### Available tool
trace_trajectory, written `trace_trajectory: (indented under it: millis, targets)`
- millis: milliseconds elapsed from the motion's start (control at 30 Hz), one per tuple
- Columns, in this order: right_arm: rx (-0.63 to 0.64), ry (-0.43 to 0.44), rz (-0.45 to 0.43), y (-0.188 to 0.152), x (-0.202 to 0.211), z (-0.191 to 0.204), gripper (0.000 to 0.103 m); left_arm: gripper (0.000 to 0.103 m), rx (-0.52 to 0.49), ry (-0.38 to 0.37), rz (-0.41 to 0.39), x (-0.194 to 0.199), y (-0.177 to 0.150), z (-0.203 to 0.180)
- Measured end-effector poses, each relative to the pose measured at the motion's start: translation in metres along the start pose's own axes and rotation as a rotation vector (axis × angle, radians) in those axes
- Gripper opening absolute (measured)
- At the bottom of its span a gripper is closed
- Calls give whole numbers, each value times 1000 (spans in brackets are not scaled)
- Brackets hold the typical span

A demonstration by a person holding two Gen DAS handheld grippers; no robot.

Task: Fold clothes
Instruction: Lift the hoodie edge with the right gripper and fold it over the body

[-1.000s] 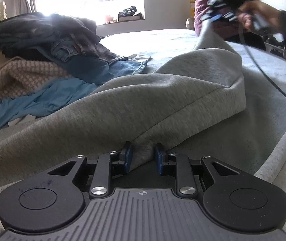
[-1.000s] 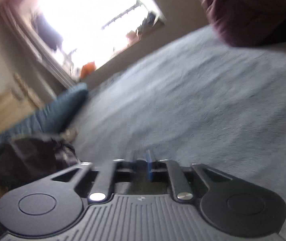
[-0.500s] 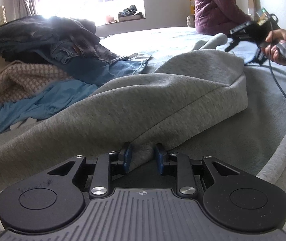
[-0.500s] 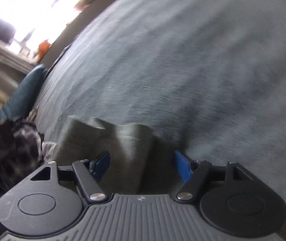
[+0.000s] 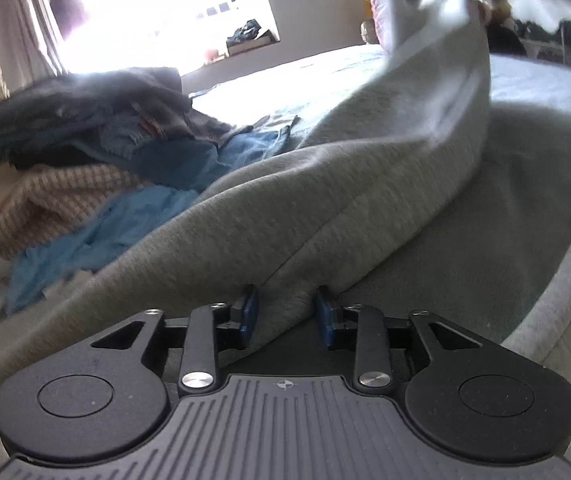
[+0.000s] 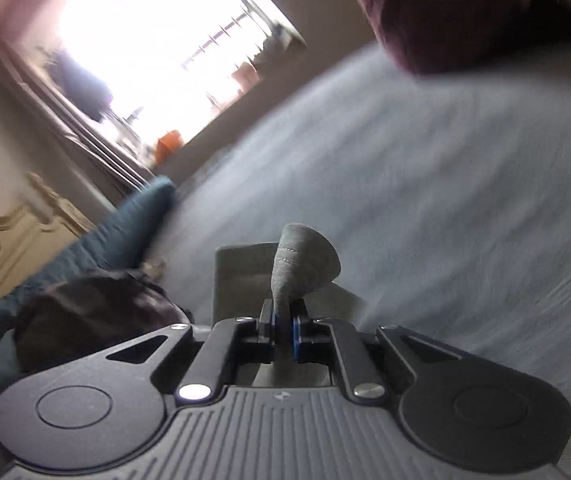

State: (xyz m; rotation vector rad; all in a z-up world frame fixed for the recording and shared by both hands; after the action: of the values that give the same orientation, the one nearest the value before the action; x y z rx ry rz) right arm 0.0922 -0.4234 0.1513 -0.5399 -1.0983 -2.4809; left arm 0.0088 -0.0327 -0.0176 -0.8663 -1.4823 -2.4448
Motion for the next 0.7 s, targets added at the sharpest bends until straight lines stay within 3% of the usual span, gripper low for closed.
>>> trace_trajectory:
  millis: [133,267,333,433,567,700]
  targets:
    - [5,-89,-8,-22,56,-45,9,34,-59,22,-5,4,-4,-9]
    - [-156,-213,131,-69,40,-126,9,34,-73,25,12,3,-3,-12]
    - [-216,-217,150,-76,34,-139,9,34,-53,11,26,2,-1,-9]
    - [-228,-127,91,-45,34,-107,9,33,-24,8,33,2,4,-4]
    - [-134,-5,30,13,44,-28,9,31,15,43,0,13,14,6]
    - [-42,114,-17,39,64,23,9,34,25,50,-43,33,19,12]
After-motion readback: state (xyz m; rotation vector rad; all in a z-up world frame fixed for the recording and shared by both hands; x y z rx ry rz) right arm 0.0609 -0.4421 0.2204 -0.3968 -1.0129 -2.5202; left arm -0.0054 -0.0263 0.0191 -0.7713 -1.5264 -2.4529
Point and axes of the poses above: each gripper's, at about its wrist camera, not at the fingertips, and x roughly against the way its jaws point, z to its left, y to its top, the point moved 5 cm from there along -x, roughly the way its jaws point, and after that the axes turned 2 degrees about -x, right-handed, at the moved point
